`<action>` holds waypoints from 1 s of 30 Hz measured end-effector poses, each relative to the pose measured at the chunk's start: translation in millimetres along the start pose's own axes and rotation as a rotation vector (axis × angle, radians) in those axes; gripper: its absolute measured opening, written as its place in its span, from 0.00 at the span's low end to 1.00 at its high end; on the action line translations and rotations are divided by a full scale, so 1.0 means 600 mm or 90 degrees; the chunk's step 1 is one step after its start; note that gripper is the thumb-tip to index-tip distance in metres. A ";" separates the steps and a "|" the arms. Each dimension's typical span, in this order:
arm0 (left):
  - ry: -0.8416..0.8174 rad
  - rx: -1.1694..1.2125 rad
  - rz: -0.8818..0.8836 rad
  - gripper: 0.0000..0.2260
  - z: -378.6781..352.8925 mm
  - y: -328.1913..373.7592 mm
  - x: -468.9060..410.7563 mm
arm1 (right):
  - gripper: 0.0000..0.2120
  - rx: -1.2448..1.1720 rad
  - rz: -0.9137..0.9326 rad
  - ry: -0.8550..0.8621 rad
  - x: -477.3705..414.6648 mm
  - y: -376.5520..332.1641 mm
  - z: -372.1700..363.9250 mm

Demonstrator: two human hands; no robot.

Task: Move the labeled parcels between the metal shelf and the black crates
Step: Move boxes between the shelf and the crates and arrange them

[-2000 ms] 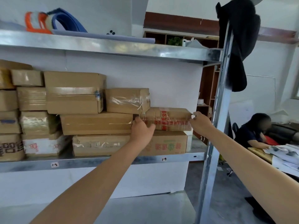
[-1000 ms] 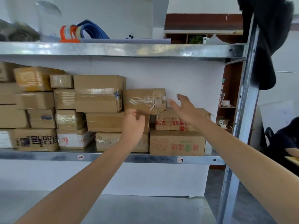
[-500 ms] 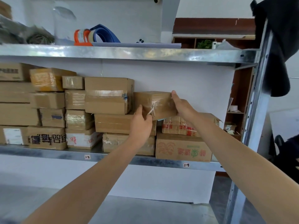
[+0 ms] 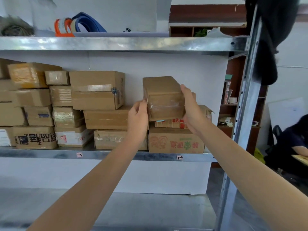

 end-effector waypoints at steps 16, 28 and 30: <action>0.087 -0.074 0.065 0.16 0.088 -0.039 0.128 | 0.33 0.037 0.013 -0.106 0.128 0.116 -0.049; 0.193 -0.060 0.055 0.17 0.253 -0.050 0.232 | 0.15 -0.026 -0.074 -0.251 0.195 0.223 -0.189; 0.189 -0.070 0.037 0.15 0.284 -0.042 0.242 | 0.17 -0.041 -0.076 -0.295 0.209 0.228 -0.225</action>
Point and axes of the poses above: each hand's wrist, its own x-axis away from the middle knuckle, its own z-axis out of the back of the hand, y = z × x, the point moved 9 cm from there along -x, towards the middle knuckle, and after that the axes turned 13 degrees about x, right-handed, at the moved point
